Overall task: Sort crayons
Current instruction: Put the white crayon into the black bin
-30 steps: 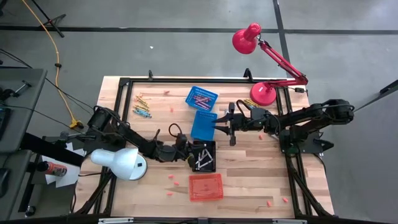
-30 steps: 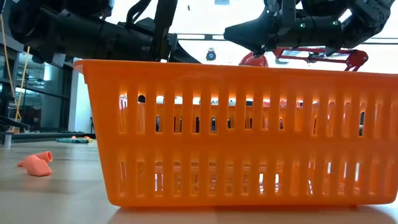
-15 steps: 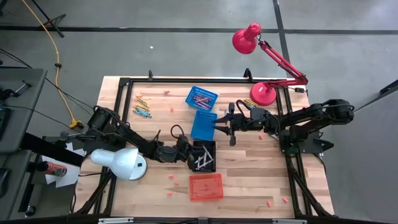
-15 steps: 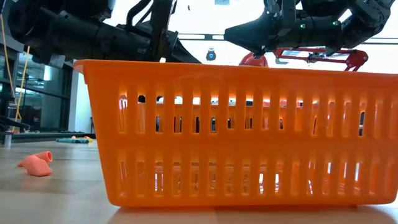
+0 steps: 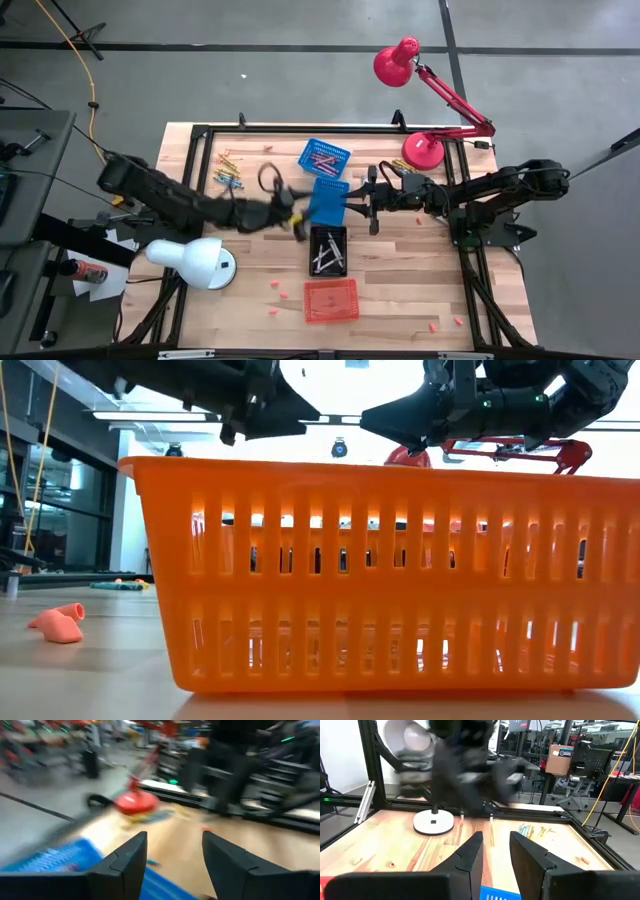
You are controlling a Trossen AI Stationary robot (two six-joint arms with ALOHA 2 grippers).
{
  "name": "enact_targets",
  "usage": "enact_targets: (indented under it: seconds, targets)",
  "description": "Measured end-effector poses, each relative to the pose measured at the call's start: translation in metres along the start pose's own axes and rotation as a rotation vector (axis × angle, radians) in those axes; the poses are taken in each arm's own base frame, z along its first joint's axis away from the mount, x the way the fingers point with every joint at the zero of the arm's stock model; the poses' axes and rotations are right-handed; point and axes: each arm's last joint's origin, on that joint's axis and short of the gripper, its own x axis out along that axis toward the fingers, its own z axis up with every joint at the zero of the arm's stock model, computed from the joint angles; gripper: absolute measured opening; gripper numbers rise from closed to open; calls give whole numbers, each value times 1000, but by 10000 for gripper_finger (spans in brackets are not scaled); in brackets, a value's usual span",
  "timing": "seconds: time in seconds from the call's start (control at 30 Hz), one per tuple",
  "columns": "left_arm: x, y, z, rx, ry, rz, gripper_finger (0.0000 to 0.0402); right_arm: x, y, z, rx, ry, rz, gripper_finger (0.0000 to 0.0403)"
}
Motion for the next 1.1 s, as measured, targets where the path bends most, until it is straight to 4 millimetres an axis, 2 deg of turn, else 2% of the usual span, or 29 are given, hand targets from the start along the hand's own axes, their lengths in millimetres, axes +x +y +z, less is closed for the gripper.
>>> enact_targets:
  seconds: [0.07,0.13,0.3,0.47,0.57,0.7,0.83,0.97,1.1]
  targets:
    - [5,17,8,57,-6,25,181,0,-1,0,0,2,-21,91]
    - [12,33,7,63,-14,-31,181,0,-2,0,0,7,-70,91]
    - [19,65,-19,44,-66,-314,182,0,-3,-3,41,38,-124,91]
    - [11,73,-30,87,-129,-403,178,0,-3,-6,49,69,-121,91]
    - [10,71,-31,109,-127,-413,178,-1,-3,-8,147,80,-139,91]
    - [9,68,-30,134,-140,-424,177,-3,-12,-18,411,150,-384,91]
    - [6,68,-25,134,-171,-423,177,-5,-33,-25,527,386,-757,91]
    - [4,69,-20,129,-189,-424,177,-12,-62,-21,624,601,-1109,91]
    - [3,69,-19,127,-195,-424,177,-7,-81,-23,734,627,-1229,91]
